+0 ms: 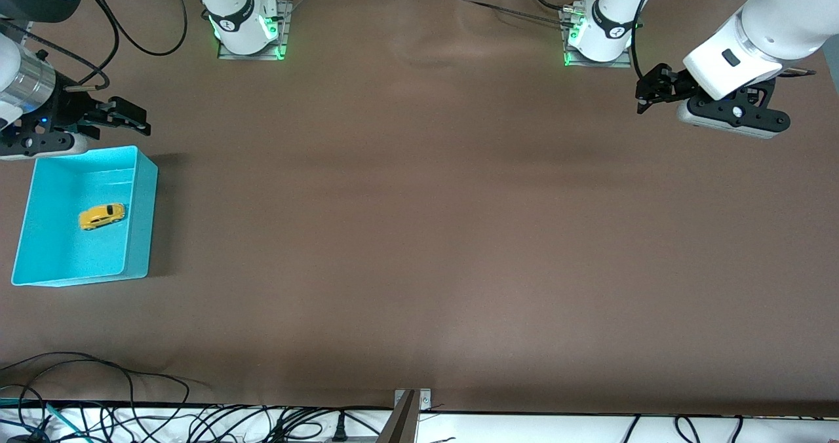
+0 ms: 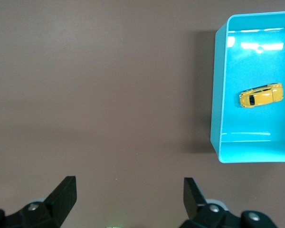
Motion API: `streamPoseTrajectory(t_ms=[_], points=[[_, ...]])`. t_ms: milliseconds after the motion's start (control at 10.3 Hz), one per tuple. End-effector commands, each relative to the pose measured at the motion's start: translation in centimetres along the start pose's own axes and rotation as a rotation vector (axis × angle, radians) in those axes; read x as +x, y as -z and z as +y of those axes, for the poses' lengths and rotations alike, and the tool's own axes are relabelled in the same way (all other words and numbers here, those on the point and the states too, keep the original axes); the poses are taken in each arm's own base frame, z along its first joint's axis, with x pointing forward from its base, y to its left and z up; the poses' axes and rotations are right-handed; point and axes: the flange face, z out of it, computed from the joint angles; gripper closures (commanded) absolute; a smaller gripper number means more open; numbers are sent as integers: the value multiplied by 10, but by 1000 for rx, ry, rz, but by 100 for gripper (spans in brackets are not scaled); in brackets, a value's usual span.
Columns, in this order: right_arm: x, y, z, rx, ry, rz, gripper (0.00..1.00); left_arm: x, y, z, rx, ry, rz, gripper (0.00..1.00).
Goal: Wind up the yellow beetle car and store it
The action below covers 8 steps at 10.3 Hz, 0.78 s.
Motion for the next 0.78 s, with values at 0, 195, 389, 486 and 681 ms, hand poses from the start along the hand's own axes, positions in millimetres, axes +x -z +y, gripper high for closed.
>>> streamPoseTrajectory(t_ms=[0,195,389,486,681], points=[[-7,-1,-5,4,-18,2,0,-3,7,3,0,10,2,0],[-6,-2,-4,10,-17,1,0,-3,7,3,-2,10,2,0],[-5,0,-3,7,-19,7,0,-4,8,4,0,7,3,0],[-6,2,-4,2,-19,13,0,-4,7,5,0,5,2,0],[-7,2,-3,0,-20,8,0,-4,8,5,1,5,3,0]])
